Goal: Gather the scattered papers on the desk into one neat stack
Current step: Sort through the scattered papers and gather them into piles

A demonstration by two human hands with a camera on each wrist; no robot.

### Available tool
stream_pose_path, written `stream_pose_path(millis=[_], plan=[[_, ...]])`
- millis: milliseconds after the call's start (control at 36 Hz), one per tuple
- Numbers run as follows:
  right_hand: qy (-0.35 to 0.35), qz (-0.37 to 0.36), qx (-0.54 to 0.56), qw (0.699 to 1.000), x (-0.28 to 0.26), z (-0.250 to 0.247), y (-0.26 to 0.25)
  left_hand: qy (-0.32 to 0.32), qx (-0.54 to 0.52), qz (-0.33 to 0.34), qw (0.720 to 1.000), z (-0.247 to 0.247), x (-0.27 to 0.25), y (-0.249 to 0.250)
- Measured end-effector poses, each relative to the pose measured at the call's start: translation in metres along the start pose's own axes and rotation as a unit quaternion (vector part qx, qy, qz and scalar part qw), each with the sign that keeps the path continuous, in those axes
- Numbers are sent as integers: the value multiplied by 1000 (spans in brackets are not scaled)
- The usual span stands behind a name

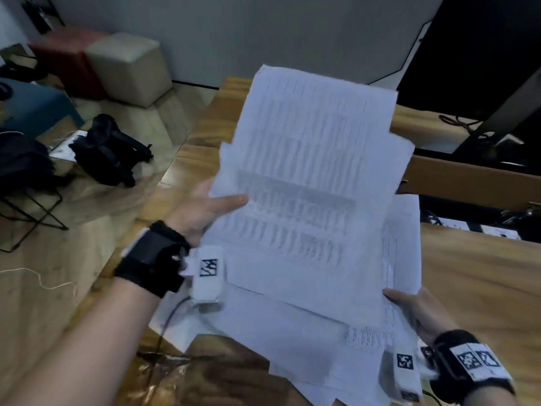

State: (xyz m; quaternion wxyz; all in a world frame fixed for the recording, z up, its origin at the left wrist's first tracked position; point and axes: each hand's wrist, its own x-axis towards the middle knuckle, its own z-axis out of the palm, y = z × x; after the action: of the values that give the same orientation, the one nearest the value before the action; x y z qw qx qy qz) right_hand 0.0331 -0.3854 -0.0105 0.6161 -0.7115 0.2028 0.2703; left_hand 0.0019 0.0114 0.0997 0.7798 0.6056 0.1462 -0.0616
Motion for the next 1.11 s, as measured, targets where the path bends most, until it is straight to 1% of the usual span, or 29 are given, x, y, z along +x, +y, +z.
stream_pose_path(millis=[83, 139, 167, 222, 278, 306, 361, 417, 528, 639, 750, 778, 833, 889, 944, 1000, 1056, 1111], plan=[[2, -8, -20, 1000, -10, 10, 1, 19, 33, -12, 999, 36, 9, -36], [0, -5, -12, 1000, -11, 11, 8, 29, 70, -35, 997, 54, 11, -67], [-7, -2, -3, 1000, -9, 11, 12, 24, 90, -58, 994, 60, 14, -87], [-2, 26, 35, 999, -1, 8, 20, 4, 136, -111, 984, 64, 19, -123], [8, 53, 76, 996, 1, 5, 22, -3, 195, -140, 971, 63, 22, -151], [8, 61, 102, 993, 0, 5, 21, -11, 216, -143, 966, 63, 23, -159], [-11, 58, 140, 988, -3, 5, 20, -6, 220, -143, 965, 65, 22, -165], [-30, 55, 155, 986, -8, 7, 16, -16, 238, -140, 961, 69, 20, -165], [-46, 61, 116, 990, -6, 10, 15, -61, 279, -125, 950, 73, 20, -158], [-27, 58, 59, 996, 0, 11, 19, -108, 282, -91, 949, 74, 21, -155], [-9, 56, 51, 997, 2, 13, 21, -95, 303, -74, 945, 74, 25, -158], [-4, 54, 51, 997, 2, 13, 22, -91, 323, -69, 940, 74, 26, -160], [2, 51, 53, 997, 3, 14, 24, -72, 370, -62, 924, 74, 27, -164], [10, 50, 54, 997, 6, 13, 27, -32, 418, -53, 906, 74, 28, -167], [17, 52, 54, 997, 10, 13, 30, 29, 490, -44, 870, 70, 29, -166], [24, 55, 53, 997, 13, 13, 32, 111, 541, -47, 833, 56, 32, -163], [29, 54, 55, 997, 14, 12, 33, 198, 568, -90, 794, 31, 35, -154], [31, 52, 60, 996, 14, 13, 33, 270, 567, -173, 759, -1, 37, -147]])
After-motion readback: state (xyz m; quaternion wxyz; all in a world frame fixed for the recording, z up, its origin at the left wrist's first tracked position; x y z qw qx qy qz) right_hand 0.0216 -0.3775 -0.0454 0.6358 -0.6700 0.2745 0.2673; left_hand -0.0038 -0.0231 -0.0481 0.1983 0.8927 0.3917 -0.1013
